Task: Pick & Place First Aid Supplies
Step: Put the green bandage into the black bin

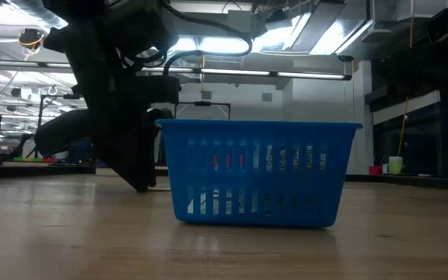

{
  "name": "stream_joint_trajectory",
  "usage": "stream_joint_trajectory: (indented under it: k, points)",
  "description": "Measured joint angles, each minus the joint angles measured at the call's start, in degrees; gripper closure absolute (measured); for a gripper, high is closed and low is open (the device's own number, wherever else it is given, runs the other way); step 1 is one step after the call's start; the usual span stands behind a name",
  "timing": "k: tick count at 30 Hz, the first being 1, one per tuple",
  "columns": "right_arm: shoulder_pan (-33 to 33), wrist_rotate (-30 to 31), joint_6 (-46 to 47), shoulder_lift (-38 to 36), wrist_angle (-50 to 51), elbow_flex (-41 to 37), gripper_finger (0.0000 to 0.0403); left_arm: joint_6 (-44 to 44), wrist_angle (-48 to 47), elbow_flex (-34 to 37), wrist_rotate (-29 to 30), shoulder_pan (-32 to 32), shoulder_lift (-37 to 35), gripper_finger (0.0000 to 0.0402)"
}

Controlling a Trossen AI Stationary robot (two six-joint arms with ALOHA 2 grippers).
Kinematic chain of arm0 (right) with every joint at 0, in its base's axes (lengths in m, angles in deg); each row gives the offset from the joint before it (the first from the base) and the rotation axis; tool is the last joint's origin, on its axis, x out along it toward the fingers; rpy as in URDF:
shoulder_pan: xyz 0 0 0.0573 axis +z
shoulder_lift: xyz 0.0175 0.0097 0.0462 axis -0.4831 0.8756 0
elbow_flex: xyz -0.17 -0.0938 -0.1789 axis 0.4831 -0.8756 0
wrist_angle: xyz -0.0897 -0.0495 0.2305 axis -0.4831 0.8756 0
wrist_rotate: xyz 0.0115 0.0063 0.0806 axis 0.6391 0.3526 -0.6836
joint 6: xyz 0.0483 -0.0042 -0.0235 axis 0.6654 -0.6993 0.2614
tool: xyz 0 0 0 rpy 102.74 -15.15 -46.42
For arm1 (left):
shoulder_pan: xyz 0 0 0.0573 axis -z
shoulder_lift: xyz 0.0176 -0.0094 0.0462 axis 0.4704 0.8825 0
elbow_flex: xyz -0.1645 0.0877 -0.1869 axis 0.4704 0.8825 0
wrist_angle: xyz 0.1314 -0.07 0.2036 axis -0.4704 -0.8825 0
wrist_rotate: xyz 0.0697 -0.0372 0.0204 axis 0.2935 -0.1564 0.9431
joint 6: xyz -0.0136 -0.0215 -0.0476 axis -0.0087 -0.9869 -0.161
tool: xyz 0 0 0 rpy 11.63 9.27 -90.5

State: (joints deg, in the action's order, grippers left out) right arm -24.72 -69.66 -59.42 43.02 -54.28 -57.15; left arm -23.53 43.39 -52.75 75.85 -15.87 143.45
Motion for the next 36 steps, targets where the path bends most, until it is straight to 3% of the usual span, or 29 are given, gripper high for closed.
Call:
stream_joint_trajectory:
  k: [7, 18, 23, 30, 36]
  points:
    - [0.0, 0.0, 0.0, 0.0, 0.0, 0.0, 0.0208, -5.3, 0.0, 0.2, -4.3, -0.8, 0.0, 0.0395]
    - [0.0, 0.0, 0.0, 0.0, 0.0, 0.0, 0.0208, -19.6, -0.9, -1.1, -11.7, -1.7, -1.1, 0.0400]
    - [0.0, 0.0, 0.0, 0.0, 0.0, 0.0, 0.0208, -25.3, -0.3, -1.9, -14.3, -1.5, -5.1, 0.0400]
    - [0.0, 0.0, 0.0, 0.0, 0.0, 0.0, 0.0208, -25.4, -0.7, -1.9, -16.4, -1.5, -7.7, 0.0400]
    - [0.0, 0.0, 0.0, 0.0, 0.0, 0.0, 0.0208, -16.2, -1.5, -2.5, -16.7, -0.2, -7.7, 0.0396]
